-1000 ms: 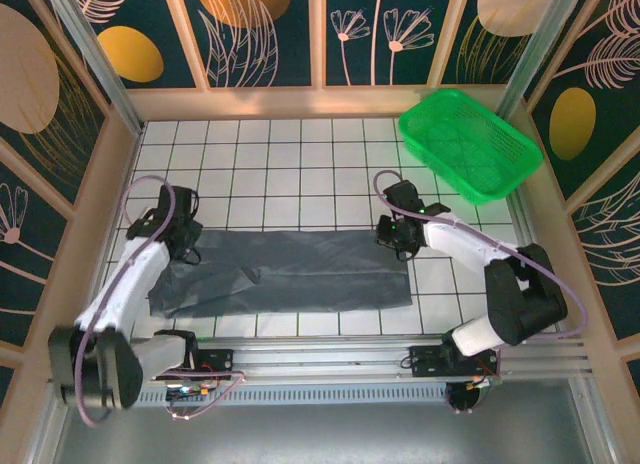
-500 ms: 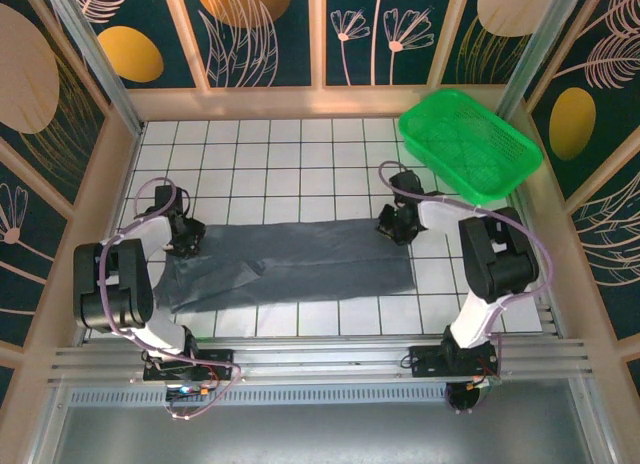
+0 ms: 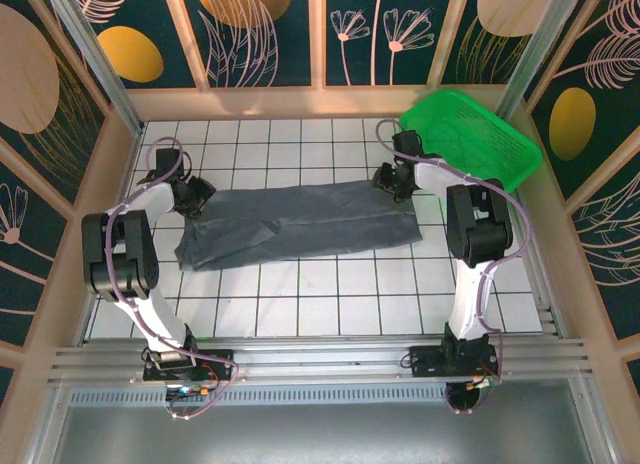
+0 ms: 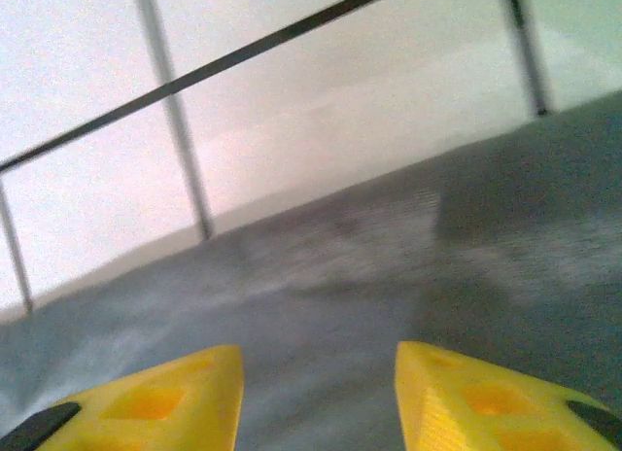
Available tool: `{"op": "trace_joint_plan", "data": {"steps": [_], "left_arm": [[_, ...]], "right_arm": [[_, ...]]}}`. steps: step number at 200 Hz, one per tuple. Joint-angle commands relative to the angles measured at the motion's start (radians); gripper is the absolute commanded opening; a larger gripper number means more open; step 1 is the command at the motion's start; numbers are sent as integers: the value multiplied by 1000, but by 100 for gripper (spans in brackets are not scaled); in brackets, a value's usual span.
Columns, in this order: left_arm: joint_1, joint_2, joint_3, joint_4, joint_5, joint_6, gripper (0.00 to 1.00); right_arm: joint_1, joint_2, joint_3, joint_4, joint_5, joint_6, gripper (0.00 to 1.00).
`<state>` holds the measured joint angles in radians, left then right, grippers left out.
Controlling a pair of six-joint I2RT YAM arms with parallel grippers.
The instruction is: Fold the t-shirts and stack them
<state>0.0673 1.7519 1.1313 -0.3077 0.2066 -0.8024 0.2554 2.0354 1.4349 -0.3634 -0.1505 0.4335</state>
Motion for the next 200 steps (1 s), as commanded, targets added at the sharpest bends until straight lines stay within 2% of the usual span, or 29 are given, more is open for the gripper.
{"op": "trace_joint_plan", "data": {"steps": [1,27,48,71,107,200], "left_arm": [[-78,-96,-10,-19,62,128,45],[-145,-50,-37,5,154,188,45],[-186,10,-24,-5,159,238,45],[-220,62,-12,-8,142,287,46],[-261,84,-45,-3,119,308,47],[-289,-32,-176,30,76,251,46]], "right_arm": [[62,-150,-42,6,-13,-73,51],[107,-273,-176,72,-93,-10,54],[140,-352,-261,127,-182,34,56],[163,-403,-300,127,-221,64,56],[165,-451,-349,127,-224,101,57],[172,-448,-354,129,-225,108,57]]}}
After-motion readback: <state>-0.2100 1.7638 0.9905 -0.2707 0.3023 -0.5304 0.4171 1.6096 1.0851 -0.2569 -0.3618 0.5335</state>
